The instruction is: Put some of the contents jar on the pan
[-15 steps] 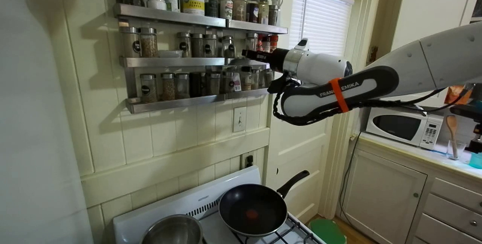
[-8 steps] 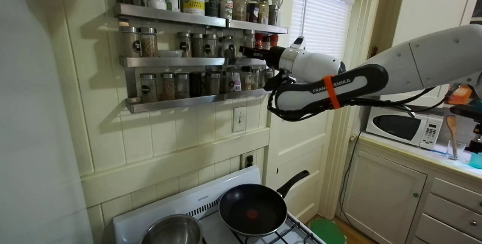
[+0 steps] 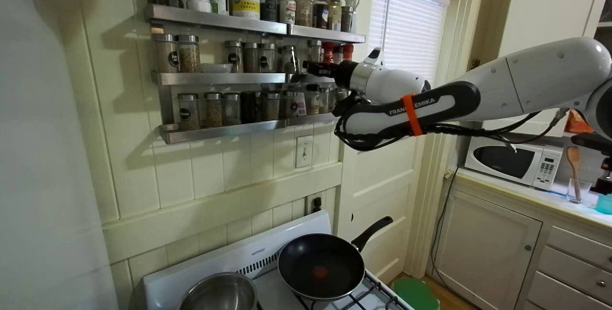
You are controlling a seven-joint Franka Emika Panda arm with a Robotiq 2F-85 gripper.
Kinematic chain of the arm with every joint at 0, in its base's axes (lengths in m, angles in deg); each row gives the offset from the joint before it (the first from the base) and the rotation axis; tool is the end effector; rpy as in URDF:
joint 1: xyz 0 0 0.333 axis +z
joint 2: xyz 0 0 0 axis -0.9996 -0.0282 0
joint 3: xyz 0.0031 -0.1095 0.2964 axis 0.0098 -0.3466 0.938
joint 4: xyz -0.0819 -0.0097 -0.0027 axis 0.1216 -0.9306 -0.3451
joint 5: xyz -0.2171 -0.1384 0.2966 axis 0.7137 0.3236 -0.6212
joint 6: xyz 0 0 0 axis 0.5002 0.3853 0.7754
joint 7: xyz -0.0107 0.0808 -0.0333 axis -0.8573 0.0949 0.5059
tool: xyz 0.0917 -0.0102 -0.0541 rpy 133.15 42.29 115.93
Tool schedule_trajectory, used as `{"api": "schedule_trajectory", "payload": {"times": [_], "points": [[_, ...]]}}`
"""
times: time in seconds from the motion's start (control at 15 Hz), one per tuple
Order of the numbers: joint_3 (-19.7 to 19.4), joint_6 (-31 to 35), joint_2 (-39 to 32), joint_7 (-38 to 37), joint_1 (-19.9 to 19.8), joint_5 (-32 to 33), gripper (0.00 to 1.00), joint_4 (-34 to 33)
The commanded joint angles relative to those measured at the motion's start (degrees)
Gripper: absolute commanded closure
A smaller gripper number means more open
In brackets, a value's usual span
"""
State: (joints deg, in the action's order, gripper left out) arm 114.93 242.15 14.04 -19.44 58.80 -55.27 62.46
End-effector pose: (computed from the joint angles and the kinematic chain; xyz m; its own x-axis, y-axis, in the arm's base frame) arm 0.5834 -0.0106 0.6633 -0.1962 0.0501 0.9793 -0.0063 -0.9987 0.0498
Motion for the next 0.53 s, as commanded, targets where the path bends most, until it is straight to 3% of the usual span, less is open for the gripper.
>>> {"api": "schedule_trajectory", "payload": {"times": [0.0,0.27,0.33,0.4,0.47], "points": [[-0.14,0.23,-2.19,4.15,1.40,-2.48,0.77,-2.34],[-0.18,0.20,-3.23,5.55,1.95,-3.34,0.77,-3.30],[-0.23,0.13,-3.37,5.88,2.09,-3.80,0.44,-3.37],[-0.23,0.02,-3.51,6.02,2.17,-3.95,0.28,-3.54],[-0.25,0.06,-3.70,6.27,2.32,-4.20,0.23,-3.68]]}}
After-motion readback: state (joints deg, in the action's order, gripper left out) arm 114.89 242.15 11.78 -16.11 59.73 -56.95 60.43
